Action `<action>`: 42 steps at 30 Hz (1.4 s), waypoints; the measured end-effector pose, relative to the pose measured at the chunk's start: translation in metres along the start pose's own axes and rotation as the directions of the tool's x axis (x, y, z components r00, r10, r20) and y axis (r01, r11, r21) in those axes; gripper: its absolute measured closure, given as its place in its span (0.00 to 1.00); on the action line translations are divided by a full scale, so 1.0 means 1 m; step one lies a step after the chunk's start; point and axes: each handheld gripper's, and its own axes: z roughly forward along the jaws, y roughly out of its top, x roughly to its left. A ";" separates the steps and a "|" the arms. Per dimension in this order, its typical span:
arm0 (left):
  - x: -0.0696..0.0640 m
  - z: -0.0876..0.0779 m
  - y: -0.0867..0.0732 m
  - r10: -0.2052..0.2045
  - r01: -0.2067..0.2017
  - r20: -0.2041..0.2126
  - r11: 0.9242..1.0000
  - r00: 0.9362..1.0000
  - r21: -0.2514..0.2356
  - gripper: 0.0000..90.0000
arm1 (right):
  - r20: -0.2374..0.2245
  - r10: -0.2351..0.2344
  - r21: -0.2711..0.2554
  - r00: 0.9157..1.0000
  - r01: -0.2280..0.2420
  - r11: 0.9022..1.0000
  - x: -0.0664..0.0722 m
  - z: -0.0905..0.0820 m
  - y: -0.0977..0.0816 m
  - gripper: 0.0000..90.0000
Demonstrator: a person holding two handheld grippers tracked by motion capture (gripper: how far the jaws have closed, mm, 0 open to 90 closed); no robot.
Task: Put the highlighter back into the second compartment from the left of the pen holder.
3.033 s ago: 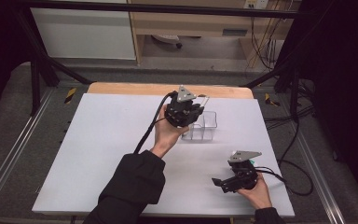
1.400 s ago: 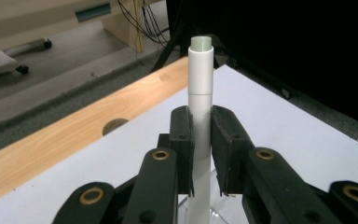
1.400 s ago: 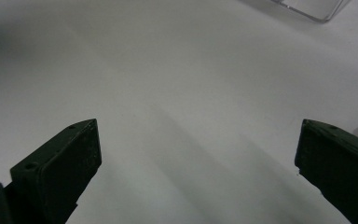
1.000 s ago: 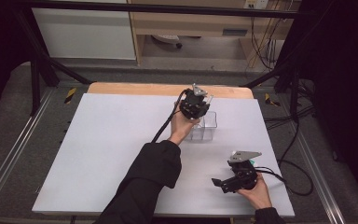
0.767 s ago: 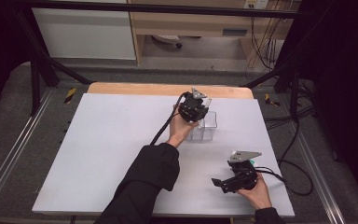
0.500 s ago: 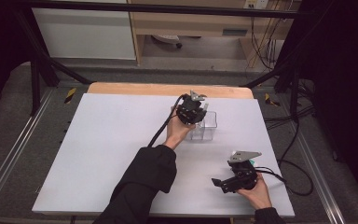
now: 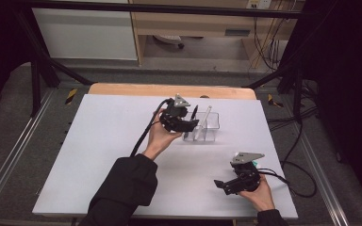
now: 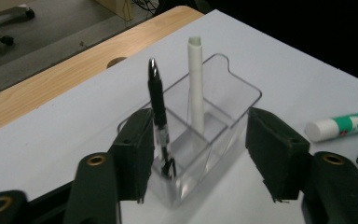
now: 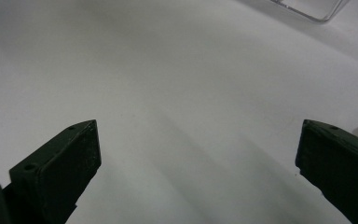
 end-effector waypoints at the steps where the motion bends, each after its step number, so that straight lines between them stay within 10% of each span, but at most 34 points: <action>1: 0.001 -0.005 -0.004 0.001 -0.001 0.000 1.000 1.000 0.005 0.41 | 0.007 -0.001 0.002 1.000 0.001 1.000 0.000 0.000 0.000 0.01; 17: 0.028 -0.070 -0.085 -0.046 0.048 -0.055 0.999 0.997 0.022 0.21 | 0.053 0.006 0.011 0.999 -0.007 1.000 -0.006 -0.010 0.004 0.03; 42: 0.051 -0.113 -0.178 -0.127 0.136 -0.092 0.985 0.988 0.110 0.06 | 0.160 -0.004 0.064 0.987 -0.006 0.998 -0.035 -0.032 0.007 0.28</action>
